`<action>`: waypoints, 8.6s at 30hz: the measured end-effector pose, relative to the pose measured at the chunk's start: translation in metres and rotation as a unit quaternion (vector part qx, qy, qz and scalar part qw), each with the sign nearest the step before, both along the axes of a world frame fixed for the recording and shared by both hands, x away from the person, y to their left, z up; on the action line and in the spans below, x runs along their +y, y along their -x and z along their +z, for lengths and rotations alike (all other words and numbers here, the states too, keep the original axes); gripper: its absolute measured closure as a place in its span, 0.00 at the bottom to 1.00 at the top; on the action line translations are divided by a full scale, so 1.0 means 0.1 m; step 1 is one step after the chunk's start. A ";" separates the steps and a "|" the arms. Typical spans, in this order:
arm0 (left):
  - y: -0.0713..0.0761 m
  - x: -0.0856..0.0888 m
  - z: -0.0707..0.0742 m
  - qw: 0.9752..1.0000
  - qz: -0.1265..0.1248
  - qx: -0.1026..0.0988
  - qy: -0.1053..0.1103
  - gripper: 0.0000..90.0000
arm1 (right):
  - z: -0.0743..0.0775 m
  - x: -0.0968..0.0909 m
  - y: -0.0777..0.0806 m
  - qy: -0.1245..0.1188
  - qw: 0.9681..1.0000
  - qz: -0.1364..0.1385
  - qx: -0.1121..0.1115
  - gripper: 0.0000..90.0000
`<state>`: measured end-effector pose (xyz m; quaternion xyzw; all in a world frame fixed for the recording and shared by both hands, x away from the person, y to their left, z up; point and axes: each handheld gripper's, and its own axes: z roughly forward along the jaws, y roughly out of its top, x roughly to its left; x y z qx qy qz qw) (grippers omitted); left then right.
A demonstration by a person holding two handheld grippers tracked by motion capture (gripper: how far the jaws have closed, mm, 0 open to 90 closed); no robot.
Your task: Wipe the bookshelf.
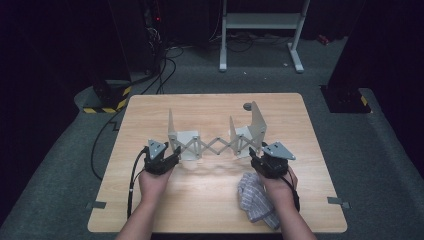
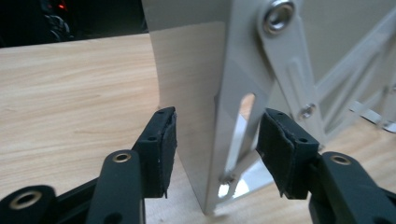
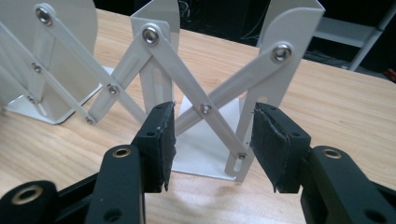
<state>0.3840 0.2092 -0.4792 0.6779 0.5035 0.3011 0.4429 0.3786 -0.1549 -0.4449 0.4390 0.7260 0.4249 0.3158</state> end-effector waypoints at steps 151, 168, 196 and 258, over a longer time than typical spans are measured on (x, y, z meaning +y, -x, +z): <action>0.61 0.21 -0.40 0.994 -0.089 0.046 -0.034 0.44 | -0.68 -0.06 -0.18 0.051 0.992 -0.006 0.117 0.68; 0.60 0.27 -0.40 0.995 -0.079 0.055 -0.006 0.41 | -0.11 0.37 0.02 0.050 0.998 0.042 0.018 0.68; 0.61 0.22 -0.40 0.993 -0.100 0.051 -0.023 0.41 | -0.51 0.52 -0.04 0.074 0.994 0.035 0.067 0.68; 0.61 0.24 -0.39 0.993 -0.105 0.042 -0.020 0.41 | 0.01 0.90 0.08 0.065 0.995 0.067 -0.030 0.69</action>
